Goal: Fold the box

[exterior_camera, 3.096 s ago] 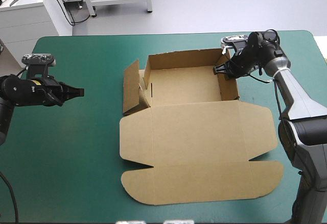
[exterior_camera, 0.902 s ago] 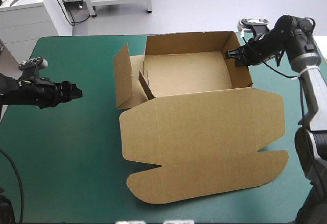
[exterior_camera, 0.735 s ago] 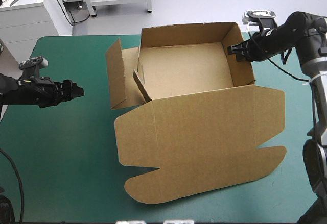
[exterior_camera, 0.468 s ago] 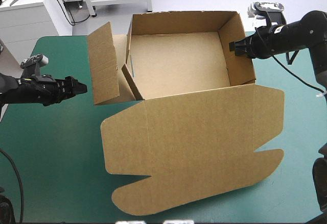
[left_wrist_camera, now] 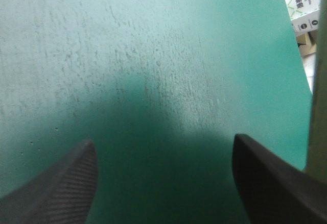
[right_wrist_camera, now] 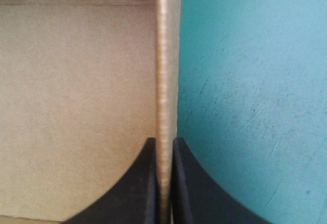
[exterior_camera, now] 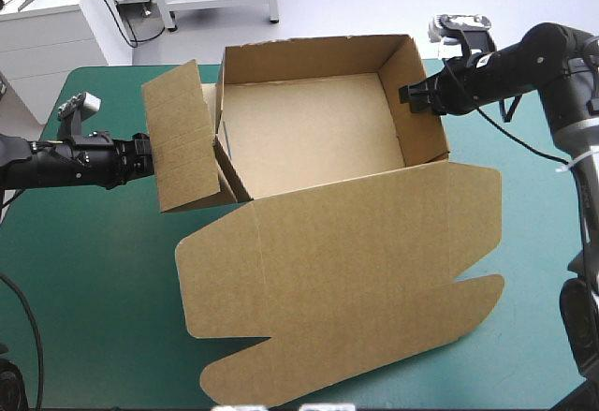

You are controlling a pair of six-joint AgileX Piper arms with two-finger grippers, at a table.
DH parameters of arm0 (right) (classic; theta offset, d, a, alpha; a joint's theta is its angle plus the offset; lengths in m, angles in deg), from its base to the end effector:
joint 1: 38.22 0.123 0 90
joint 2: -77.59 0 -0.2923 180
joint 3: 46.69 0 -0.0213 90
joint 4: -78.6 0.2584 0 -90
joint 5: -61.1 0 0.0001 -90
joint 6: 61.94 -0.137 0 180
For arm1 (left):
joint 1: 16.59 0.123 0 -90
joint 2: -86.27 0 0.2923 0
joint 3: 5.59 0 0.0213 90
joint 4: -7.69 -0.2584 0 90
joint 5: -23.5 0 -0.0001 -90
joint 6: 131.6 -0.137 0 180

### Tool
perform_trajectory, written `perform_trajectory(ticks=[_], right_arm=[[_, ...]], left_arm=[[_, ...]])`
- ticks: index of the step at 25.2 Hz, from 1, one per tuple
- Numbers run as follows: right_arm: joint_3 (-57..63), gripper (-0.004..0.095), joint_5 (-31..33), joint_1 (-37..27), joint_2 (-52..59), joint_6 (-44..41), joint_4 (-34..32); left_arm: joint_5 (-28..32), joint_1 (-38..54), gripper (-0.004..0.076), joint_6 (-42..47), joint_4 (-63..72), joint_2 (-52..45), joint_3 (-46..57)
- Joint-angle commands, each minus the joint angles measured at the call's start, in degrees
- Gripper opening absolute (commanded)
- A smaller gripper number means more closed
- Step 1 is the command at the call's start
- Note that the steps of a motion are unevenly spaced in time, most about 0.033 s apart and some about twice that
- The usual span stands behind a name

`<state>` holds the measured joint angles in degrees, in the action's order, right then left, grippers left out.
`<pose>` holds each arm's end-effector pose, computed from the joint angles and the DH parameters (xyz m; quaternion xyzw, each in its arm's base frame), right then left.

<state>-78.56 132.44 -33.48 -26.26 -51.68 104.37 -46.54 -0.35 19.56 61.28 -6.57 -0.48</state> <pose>0.3809 0.0882 0.4093 -0.1195 0.9176 0.2080 0.3171 0.3057 -0.0189 0.3477 0.0104 0.8862 -0.3559 0.2963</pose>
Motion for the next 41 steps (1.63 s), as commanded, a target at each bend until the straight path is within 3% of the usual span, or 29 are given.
perform_trajectory(ticks=[1, 26, 31, 41], right_arm=[[-1.4, -0.0015, -1.5, 2.2, 0.5, -2.7, -0.8], [-1.4, -0.0015, -15.4, 15.8, -10.2, -8.9, -3.0], [-1.4, -0.0015, -16.2, 16.3, -10.9, -10.3, -4.1], [-1.5, -0.0011, -17.2, 18.6, -11.7, -11.5, -2.6]], left_arm=[[-3.0, -0.2, 0.0525, -0.5, 4.7, -1.7, -1.4], [-4.1, -0.2, 0.0505, -2.6, 7.2, -1.7, -1.4], [-4.1, -0.2, 0.0457, -2.6, 7.2, -1.9, -1.4], [-4.1, -0.3, 0.0456, -2.0, 5.8, -2.7, 0.1]])
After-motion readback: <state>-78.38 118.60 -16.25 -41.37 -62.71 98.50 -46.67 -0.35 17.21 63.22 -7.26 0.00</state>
